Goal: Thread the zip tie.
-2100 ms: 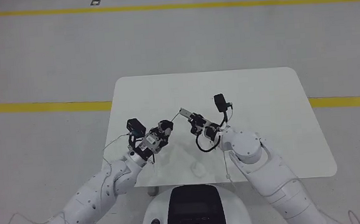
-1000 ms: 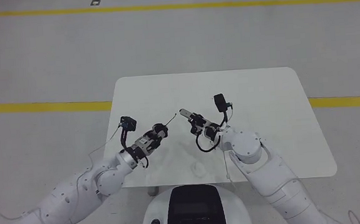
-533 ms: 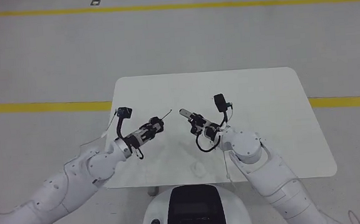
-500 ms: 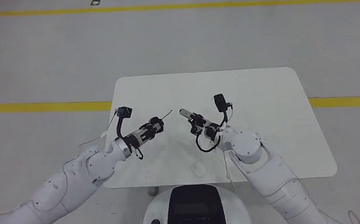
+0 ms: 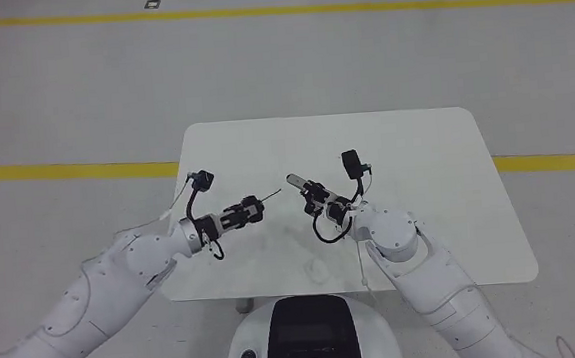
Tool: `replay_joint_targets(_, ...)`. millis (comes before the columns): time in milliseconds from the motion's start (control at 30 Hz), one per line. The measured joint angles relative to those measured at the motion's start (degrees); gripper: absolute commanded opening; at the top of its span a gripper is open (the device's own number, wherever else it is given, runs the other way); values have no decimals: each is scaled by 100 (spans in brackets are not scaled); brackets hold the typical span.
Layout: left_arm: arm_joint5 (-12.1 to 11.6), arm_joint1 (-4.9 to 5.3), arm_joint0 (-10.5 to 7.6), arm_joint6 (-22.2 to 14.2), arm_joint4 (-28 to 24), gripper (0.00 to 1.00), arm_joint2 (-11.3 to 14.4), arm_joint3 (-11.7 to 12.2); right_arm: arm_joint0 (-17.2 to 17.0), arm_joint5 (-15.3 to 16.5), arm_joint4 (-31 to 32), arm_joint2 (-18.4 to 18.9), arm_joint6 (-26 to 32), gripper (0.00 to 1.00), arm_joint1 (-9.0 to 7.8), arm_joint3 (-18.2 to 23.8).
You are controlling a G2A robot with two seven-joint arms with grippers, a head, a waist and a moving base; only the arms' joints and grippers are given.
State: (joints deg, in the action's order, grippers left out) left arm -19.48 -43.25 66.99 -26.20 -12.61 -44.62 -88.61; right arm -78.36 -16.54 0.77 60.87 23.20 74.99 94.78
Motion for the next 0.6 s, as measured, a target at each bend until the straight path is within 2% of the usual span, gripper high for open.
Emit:
replay_joint_targets(133,0,-180,148,-594,-89,0,-321,43,0,0,0,0,0,100,0,0)
replay_joint_targets(367,0,-492,400,-1403,-187,0,-898,184,0,0,0,0,0,100,0,0)
replay_joint_targets(600,0,-829,609,-2289,-321,0,-1541,430,0,0,0,0,0,100,0,0)
